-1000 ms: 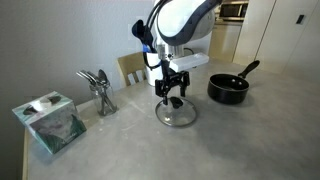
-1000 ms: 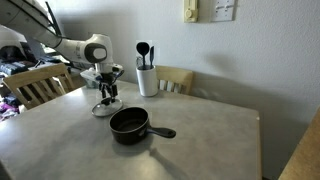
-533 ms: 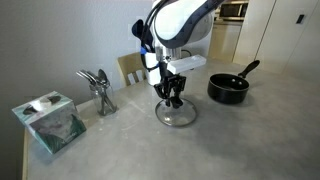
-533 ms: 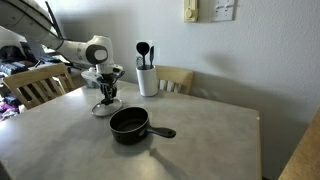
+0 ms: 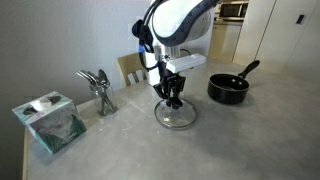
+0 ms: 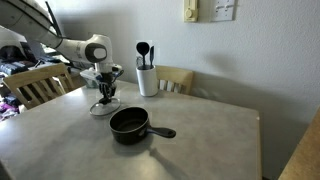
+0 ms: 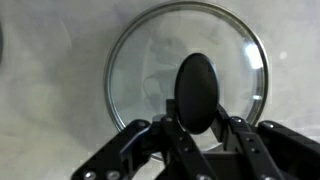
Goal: Pick up the lid from the table and close the pot
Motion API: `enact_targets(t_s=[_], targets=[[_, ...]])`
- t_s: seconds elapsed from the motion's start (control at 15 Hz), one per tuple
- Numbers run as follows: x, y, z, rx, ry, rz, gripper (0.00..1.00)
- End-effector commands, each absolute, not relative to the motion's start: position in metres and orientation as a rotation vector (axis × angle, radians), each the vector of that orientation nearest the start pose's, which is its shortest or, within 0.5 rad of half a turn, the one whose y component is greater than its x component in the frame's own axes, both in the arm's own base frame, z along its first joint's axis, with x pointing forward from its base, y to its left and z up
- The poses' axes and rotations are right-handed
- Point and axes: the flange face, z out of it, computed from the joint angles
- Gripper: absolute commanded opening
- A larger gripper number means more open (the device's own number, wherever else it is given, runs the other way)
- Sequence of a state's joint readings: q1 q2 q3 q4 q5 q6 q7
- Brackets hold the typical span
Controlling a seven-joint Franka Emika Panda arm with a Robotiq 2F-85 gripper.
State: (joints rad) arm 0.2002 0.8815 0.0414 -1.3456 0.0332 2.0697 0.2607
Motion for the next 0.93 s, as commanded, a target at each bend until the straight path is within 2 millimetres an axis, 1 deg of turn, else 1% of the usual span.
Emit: enact_targets(t_s=[0.0,0.13,0.27,0.47,0.73,0.87], targets=[[0.700,0.170,0.210,-3.125,-0.029,0.285,0.11],[0.698,0.167,0.222,-3.127,-0.115,0.292,0.11],[0.694,0.158,0.238,-3.147,-0.217,0.322,0.11],[0.688,0.142,0.262,-3.188,-0.359,0.354,0.11],[0.682,0.121,0.294,-3.190,-0.540,0.313,0.11],[0.678,0.106,0.309,-3.173,-0.606,0.284,0.11]])
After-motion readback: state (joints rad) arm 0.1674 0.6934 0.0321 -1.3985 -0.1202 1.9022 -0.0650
